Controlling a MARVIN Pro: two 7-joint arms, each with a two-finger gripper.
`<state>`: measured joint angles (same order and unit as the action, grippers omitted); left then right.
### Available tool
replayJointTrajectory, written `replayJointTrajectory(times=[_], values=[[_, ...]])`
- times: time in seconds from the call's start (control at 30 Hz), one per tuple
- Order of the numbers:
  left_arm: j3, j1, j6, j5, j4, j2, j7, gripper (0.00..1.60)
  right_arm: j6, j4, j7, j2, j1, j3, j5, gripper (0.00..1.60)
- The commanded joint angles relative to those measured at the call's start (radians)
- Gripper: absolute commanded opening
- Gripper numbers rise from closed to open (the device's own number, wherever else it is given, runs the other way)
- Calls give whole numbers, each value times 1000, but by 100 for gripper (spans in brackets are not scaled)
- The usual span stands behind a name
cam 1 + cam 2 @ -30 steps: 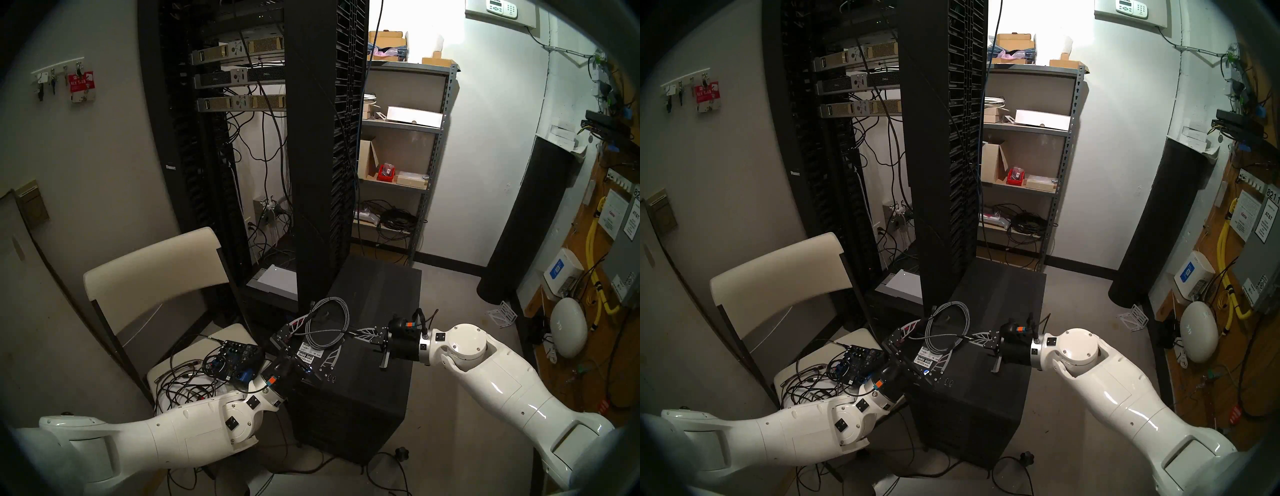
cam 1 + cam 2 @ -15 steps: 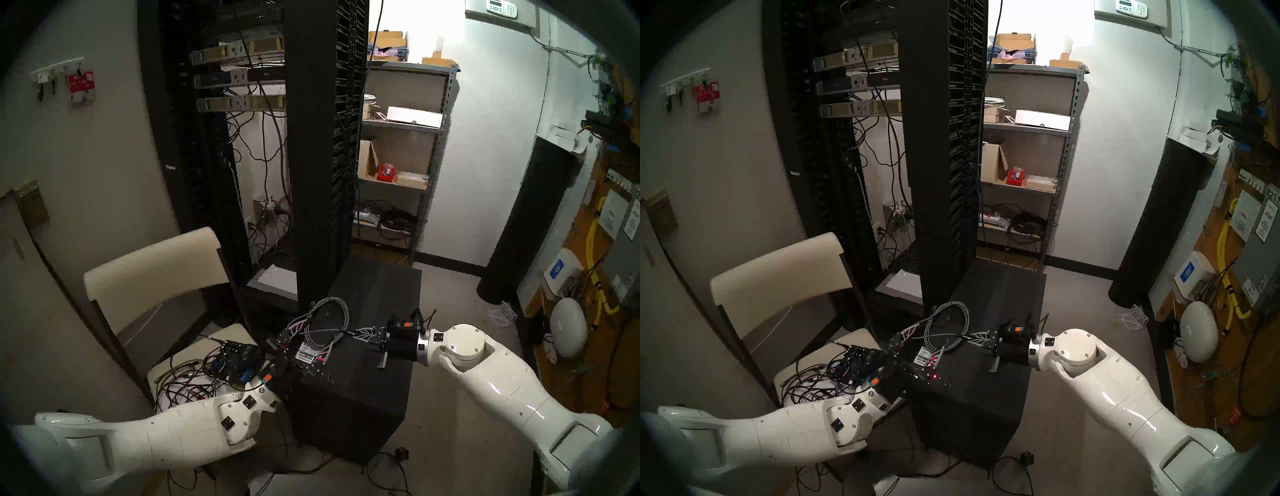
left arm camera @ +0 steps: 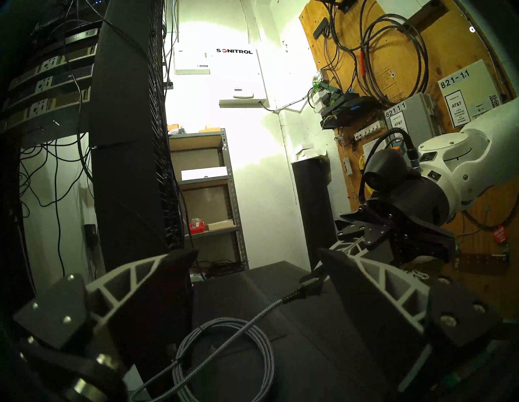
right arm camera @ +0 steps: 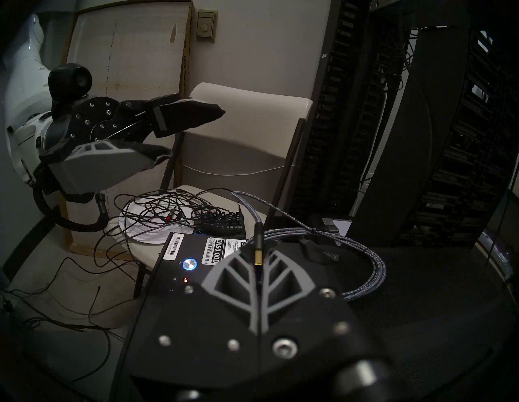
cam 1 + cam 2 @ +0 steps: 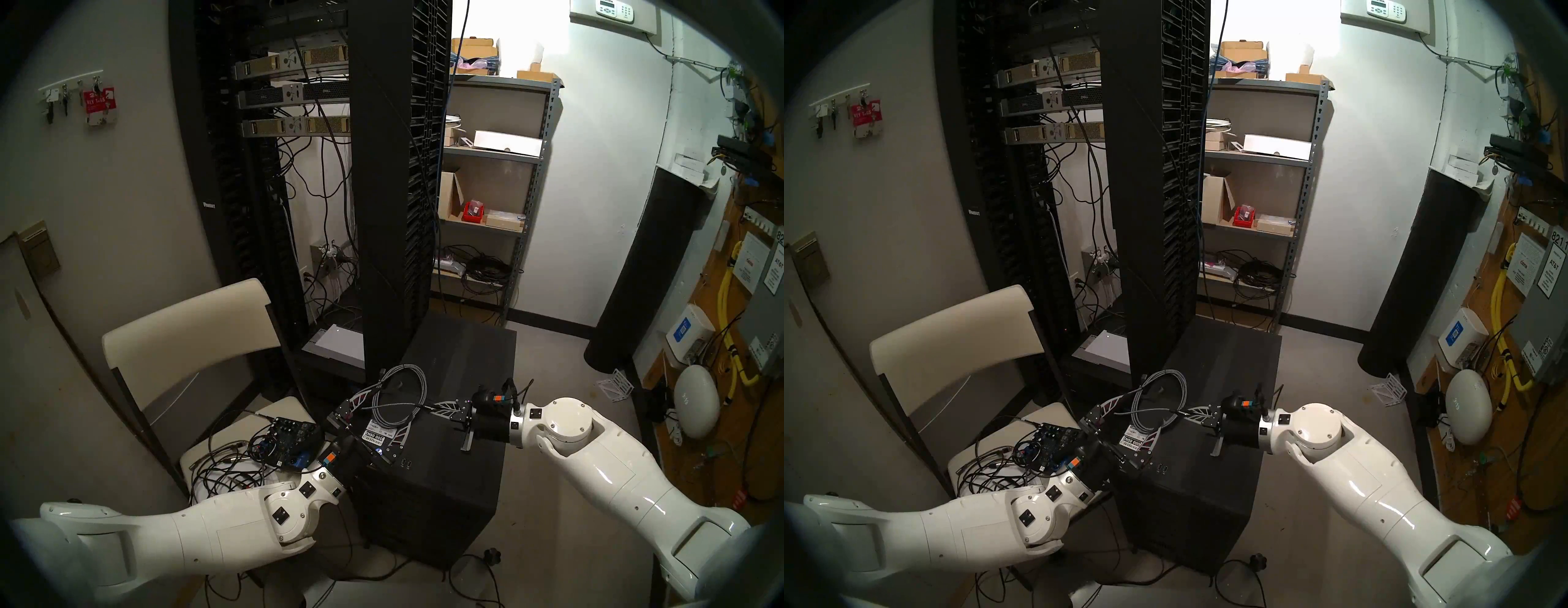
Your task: Insert the cable into the workstation's USB slot
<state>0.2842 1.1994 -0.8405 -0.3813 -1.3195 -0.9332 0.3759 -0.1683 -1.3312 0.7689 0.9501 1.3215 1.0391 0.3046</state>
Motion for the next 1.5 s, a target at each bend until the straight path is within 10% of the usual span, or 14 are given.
replayJointTrajectory(times=[0.0, 1.47], values=[[1, -17, 38, -61, -38, -1, -20, 160, -9, -12, -3, 4, -14, 6, -1, 0], [17, -61, 367, -499, -131, 27, -213, 160, -15, -7, -24, 15, -14, 6, -26, 0]])
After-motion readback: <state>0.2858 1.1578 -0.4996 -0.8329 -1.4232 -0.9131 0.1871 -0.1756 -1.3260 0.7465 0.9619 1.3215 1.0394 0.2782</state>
